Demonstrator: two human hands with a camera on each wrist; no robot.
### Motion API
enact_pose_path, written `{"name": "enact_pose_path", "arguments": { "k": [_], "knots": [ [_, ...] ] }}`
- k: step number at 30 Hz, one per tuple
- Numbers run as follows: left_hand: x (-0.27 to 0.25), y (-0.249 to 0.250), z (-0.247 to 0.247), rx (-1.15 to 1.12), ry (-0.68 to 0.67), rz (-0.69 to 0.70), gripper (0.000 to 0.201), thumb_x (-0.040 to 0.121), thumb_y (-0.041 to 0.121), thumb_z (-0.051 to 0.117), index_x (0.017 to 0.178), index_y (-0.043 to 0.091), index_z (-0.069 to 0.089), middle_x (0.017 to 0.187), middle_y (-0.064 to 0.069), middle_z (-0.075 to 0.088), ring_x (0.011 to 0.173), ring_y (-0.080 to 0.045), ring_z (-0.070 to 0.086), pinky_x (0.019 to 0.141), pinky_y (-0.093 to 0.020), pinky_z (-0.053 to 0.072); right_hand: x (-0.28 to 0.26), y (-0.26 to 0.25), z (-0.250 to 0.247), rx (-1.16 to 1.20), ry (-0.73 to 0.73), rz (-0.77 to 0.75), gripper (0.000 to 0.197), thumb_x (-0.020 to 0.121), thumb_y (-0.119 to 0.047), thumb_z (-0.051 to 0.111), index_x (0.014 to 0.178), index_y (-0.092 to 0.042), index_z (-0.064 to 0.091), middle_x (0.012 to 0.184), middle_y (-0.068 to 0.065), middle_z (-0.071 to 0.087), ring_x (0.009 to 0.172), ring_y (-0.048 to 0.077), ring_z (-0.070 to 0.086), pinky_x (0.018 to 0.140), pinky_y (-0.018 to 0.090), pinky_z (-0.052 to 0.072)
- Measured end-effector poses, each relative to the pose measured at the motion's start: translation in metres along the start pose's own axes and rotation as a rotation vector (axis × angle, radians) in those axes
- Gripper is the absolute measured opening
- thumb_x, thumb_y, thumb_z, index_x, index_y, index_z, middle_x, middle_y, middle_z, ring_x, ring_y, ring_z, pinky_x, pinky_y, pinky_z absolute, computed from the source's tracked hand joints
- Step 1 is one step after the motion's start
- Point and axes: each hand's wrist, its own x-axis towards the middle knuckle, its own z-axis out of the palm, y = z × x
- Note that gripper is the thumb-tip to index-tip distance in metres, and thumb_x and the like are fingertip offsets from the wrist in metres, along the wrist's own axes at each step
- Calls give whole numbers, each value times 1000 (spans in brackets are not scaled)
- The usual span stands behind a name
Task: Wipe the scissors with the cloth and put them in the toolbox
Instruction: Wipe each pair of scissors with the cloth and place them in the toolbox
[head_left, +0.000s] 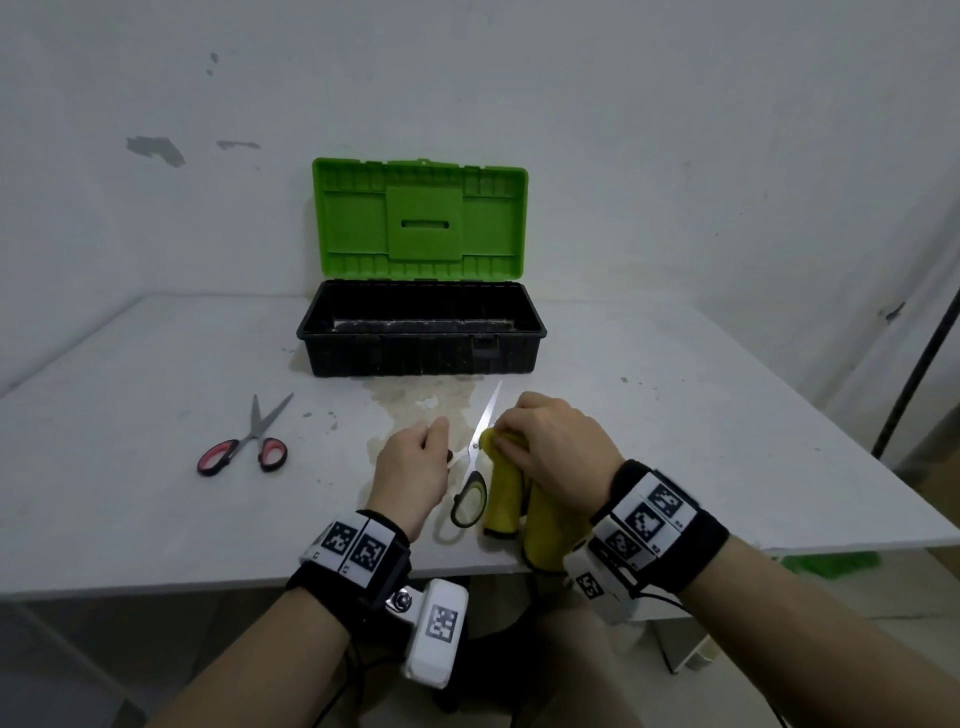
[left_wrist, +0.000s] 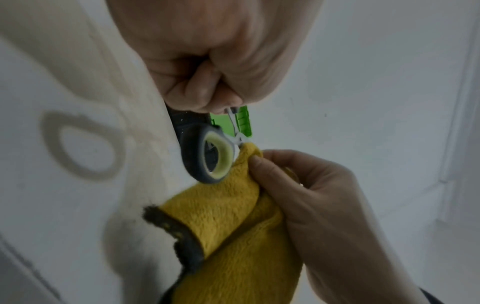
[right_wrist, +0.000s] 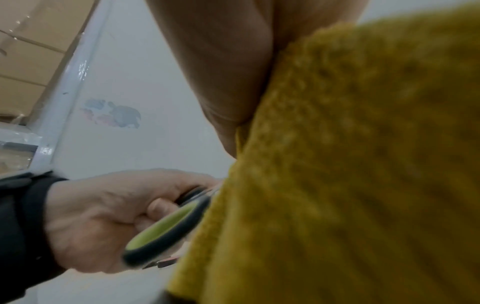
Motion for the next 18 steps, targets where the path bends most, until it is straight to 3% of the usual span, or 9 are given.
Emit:
{"name": "enact_pose_path", "arguments": {
  "k": [4, 8, 13, 18],
  "knots": [
    [0, -2, 1, 37, 0, 15, 46, 98, 45, 42, 64, 15, 46, 59, -3, 44, 57, -20, 41, 58, -39, 36, 1, -2, -5, 14, 71, -54, 24, 96, -39, 48, 102, -26, 67, 99, -6, 56, 81, 16, 58, 70, 35, 53],
    [1, 1, 7, 76, -43, 27, 51, 99, 46, 37, 72, 7, 56, 61, -5, 50, 59, -23, 47, 60, -40, 40, -1, -18, 3, -29, -64, -135, 25, 97, -38, 48, 108, -25, 66, 100, -3, 54, 84, 18, 57, 71, 35, 52],
    [-3, 0, 3, 60, -41, 19, 46, 101, 42, 37, 71, 11, 54, 61, -1, 48, 56, -18, 43, 61, -37, 38, 0, -6, -9, -71, -89, -103, 26, 96, -37, 50, 110, -25, 68, 104, -4, 56, 89, 18, 59, 75, 35, 53],
    [-1, 4, 8, 73, -70, 26, 46, 101, 42, 38, 69, 13, 54, 63, -4, 51, 58, -21, 44, 62, -37, 38, 1, -11, -10, -89, -55, -191, 23, 96, -36, 49, 105, -24, 66, 98, -3, 53, 79, 19, 58, 67, 33, 51]
  ]
}}
